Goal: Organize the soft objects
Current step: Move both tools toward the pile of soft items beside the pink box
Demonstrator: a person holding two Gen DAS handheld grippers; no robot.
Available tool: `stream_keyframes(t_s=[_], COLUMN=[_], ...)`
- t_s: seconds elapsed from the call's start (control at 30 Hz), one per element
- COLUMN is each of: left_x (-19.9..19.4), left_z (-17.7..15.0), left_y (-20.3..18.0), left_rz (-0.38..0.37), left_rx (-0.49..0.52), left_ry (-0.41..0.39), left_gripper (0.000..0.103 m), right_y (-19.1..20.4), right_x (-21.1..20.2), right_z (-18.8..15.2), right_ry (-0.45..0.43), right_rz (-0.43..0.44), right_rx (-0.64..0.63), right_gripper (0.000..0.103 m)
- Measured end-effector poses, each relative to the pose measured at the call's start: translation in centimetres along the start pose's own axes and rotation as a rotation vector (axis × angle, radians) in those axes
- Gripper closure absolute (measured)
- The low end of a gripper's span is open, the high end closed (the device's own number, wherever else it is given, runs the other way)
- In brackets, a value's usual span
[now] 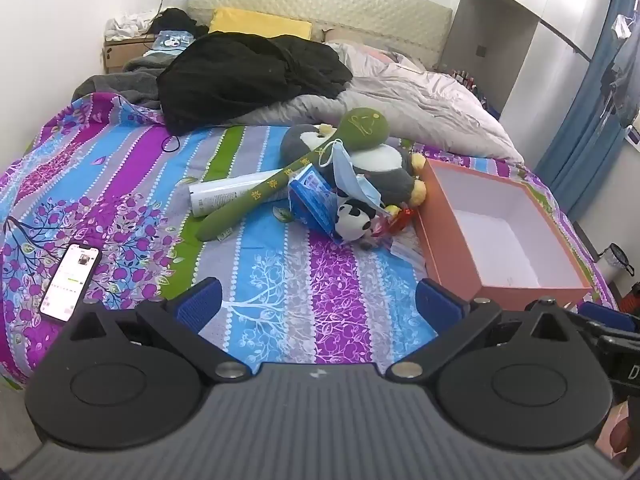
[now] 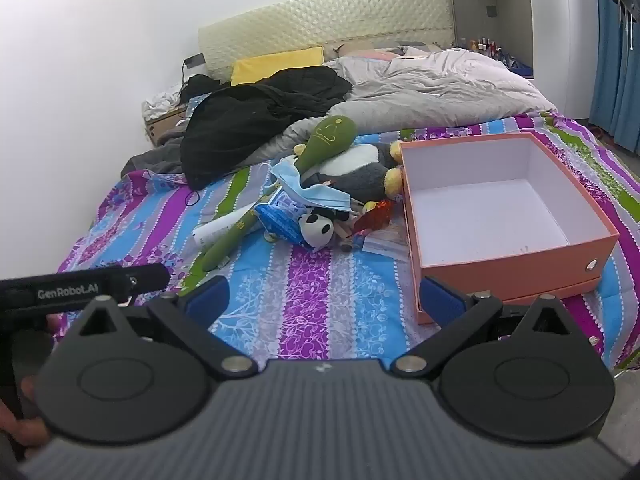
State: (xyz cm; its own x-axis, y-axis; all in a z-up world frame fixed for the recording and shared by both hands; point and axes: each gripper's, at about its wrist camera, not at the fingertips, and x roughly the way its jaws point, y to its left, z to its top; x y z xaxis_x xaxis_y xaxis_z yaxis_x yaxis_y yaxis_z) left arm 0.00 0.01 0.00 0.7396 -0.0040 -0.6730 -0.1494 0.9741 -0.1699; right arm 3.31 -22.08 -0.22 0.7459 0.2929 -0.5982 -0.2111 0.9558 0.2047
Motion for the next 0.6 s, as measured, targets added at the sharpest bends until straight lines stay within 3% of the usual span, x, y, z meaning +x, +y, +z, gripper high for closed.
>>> stream_keyframes(t_s=[0.6], left_x=[-0.9], left_z=[-0.1], left_y=[-0.6], left_rz=[-0.008], left_rx=[0.010], left_ry=[-0.016], left_gripper=[0.000], right_y=[-0.4], right_x=[-0.4], right_z=[-0.2], right_ry=[-0.004], right_rz=[-0.018], right_rx=[0.000], right_gripper=[0.000])
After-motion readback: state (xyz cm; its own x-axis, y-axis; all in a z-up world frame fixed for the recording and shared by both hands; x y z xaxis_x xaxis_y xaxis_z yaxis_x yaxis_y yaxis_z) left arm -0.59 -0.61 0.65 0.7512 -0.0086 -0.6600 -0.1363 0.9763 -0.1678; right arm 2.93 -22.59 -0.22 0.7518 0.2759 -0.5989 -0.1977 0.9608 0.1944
